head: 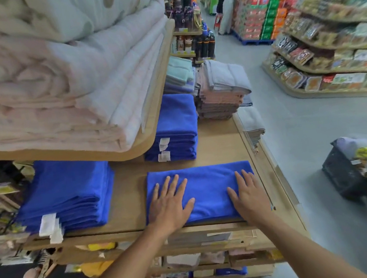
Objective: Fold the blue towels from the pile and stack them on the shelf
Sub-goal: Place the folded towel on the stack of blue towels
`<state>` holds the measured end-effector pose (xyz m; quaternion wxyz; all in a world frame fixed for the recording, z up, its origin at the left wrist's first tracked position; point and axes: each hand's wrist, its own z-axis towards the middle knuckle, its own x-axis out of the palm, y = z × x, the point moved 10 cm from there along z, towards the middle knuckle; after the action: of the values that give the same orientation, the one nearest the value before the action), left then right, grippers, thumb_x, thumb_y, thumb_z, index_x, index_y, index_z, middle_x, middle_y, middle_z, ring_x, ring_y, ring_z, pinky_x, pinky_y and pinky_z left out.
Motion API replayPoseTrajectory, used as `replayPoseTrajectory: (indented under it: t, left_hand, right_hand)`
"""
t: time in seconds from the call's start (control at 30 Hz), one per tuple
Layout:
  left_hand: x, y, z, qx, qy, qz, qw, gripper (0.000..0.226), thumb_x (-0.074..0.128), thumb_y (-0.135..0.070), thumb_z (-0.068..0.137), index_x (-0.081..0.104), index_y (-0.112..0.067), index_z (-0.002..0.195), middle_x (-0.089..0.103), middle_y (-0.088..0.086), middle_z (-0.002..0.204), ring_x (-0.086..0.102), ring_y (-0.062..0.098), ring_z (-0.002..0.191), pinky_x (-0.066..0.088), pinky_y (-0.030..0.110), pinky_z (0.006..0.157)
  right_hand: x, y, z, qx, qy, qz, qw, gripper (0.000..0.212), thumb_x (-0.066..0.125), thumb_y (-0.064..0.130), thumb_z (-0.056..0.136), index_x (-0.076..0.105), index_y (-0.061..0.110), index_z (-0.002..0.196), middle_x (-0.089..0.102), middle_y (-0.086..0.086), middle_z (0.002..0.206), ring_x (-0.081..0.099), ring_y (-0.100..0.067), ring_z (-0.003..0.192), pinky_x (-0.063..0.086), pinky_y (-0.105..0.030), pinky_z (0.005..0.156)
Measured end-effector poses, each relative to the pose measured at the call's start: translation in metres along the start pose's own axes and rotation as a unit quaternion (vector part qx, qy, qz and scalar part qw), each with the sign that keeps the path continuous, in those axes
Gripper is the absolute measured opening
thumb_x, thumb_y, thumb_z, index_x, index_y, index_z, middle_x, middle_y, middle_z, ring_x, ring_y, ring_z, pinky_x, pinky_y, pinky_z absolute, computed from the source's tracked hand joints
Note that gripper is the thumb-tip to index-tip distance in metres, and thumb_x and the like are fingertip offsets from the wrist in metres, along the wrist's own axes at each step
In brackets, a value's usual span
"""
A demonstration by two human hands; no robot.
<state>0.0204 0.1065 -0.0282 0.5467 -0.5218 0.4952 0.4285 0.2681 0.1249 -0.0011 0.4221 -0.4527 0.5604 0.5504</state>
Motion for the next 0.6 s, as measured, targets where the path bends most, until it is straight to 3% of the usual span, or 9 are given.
replayPoseTrajectory:
  t: [0.13,0.23,0.33,0.47,0.6]
  left_hand:
    - [-0.001,-0.003,-0.001,-0.003,0.011,0.011,1.0,0.076,0.01,-0.067,0.096,0.003,-0.03,0.162,-0.007,-0.002,0.17,-0.012,0.021,0.156,-0.008,0.052,0.124]
    - [-0.01,-0.029,0.0,0.018,-0.004,0.026,0.999,0.074,0.02,-0.058,0.099,0.01,-0.021,0.162,0.0,0.003,0.17,-0.008,0.022,0.157,-0.009,0.054,0.124]
    - [-0.006,-0.058,-0.003,0.053,-0.008,-0.008,0.999,0.077,0.022,-0.059,0.098,0.013,-0.015,0.162,0.006,0.004,0.17,-0.005,0.021,0.157,-0.005,0.049,0.126]
    - [0.005,-0.059,-0.012,0.05,-0.006,-0.011,0.999,0.082,0.014,-0.066,0.099,0.003,-0.017,0.163,-0.003,0.0,0.17,-0.011,0.018,0.156,-0.007,0.049,0.126]
    - [0.007,-0.058,-0.013,0.05,0.006,-0.02,0.999,0.088,0.016,-0.069,0.094,0.001,-0.016,0.162,-0.006,0.001,0.17,-0.014,0.018,0.156,-0.009,0.05,0.125]
  right_hand:
    - [-0.023,-0.024,-0.006,0.102,-0.017,0.037,0.994,0.067,0.056,0.041,0.096,0.031,0.009,0.149,0.053,-0.014,0.139,0.056,-0.03,0.121,0.052,-0.042,0.096]
    - [-0.027,-0.024,0.004,0.125,0.033,0.023,0.991,0.065,0.067,0.036,0.091,0.037,0.007,0.141,0.061,-0.013,0.125,0.061,-0.029,0.099,0.047,-0.036,0.073]
    - [-0.031,-0.027,0.018,0.163,0.078,0.052,0.982,0.069,0.076,0.03,0.085,0.039,0.003,0.138,0.061,-0.006,0.1,0.058,-0.022,0.08,0.043,-0.033,0.06]
    - [-0.034,-0.028,0.03,0.183,0.139,0.021,0.973,0.069,0.087,0.036,0.074,0.05,0.005,0.124,0.06,-0.003,0.094,0.059,-0.018,0.077,0.038,-0.027,0.051]
    - [-0.031,-0.035,0.033,0.229,0.171,0.086,0.954,0.073,0.089,0.04,0.072,0.05,0.007,0.125,0.061,-0.008,0.117,0.061,-0.025,0.101,0.045,-0.031,0.069]
